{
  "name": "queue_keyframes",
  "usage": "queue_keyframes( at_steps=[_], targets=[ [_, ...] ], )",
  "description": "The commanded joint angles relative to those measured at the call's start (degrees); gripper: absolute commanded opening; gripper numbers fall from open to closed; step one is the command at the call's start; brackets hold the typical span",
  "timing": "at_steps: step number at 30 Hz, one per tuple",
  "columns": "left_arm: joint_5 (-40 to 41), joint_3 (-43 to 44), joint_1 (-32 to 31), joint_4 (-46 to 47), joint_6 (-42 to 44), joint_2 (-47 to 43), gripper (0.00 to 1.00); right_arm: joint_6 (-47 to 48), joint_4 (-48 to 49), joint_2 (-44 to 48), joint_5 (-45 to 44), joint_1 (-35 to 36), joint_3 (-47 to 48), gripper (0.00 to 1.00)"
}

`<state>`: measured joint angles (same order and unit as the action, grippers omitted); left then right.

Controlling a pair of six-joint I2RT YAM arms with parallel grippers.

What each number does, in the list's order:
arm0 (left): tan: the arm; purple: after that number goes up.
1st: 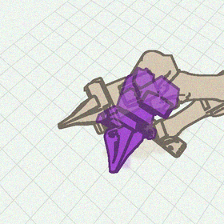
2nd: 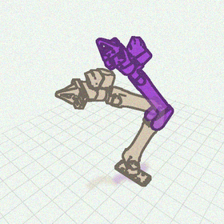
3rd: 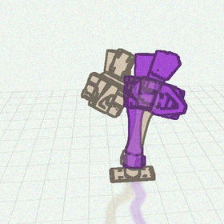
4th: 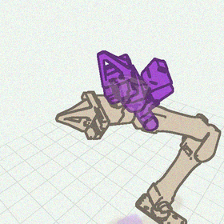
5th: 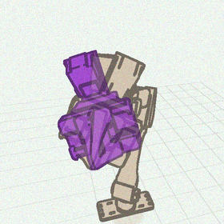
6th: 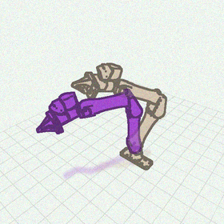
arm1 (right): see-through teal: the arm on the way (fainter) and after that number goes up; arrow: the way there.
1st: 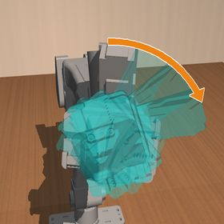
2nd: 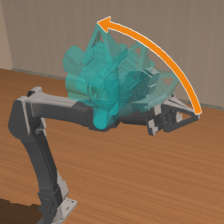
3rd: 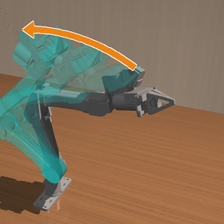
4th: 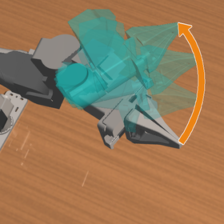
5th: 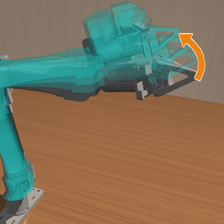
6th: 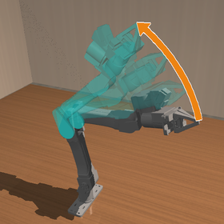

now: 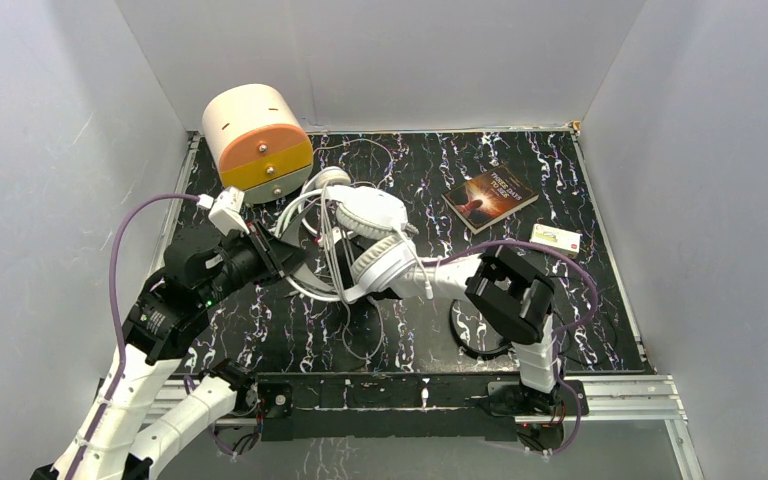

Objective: Wrap the headphones
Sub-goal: Wrap the headphones cable around the headphones.

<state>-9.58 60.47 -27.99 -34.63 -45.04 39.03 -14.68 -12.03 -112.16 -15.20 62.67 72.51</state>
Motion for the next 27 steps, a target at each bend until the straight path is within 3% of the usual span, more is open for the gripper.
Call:
queue_keyframes(
  at_steps=[1,4,8,13,20,27],
  targets=[
    [-0.1,1.6,-0.1,2.0,-1.6,-1.3,0.0,-1.5,-11.0,-6.5,-5.0,2.4,-4.3,0.38],
    [0.2,1.9,-0.1,1.7,-1.5,-1.6,0.0,-3.5,-11.4,-4.2,-5.3,2.5,-6.4,0.36],
    [0.0,1.6,0.0,1.9,-1.5,-1.5,0.0,-4.3,-11.2,-0.8,-3.5,2.5,-8.3,0.57],
    [-0.6,1.6,0.0,2.1,-1.5,-1.1,0.0,-5.1,-12.1,1.5,-2.8,2.5,-11.6,0.57],
    [-0.8,2.3,0.0,1.7,-1.2,-0.8,0.0,-5.8,-8.8,1.9,1.1,2.4,-14.3,0.42],
    [-6.3,2.2,0.0,4.7,0.1,-0.7,0.0,-7.5,-6.7,2.6,-5.8,2.0,-14.5,0.05]
  ],
)
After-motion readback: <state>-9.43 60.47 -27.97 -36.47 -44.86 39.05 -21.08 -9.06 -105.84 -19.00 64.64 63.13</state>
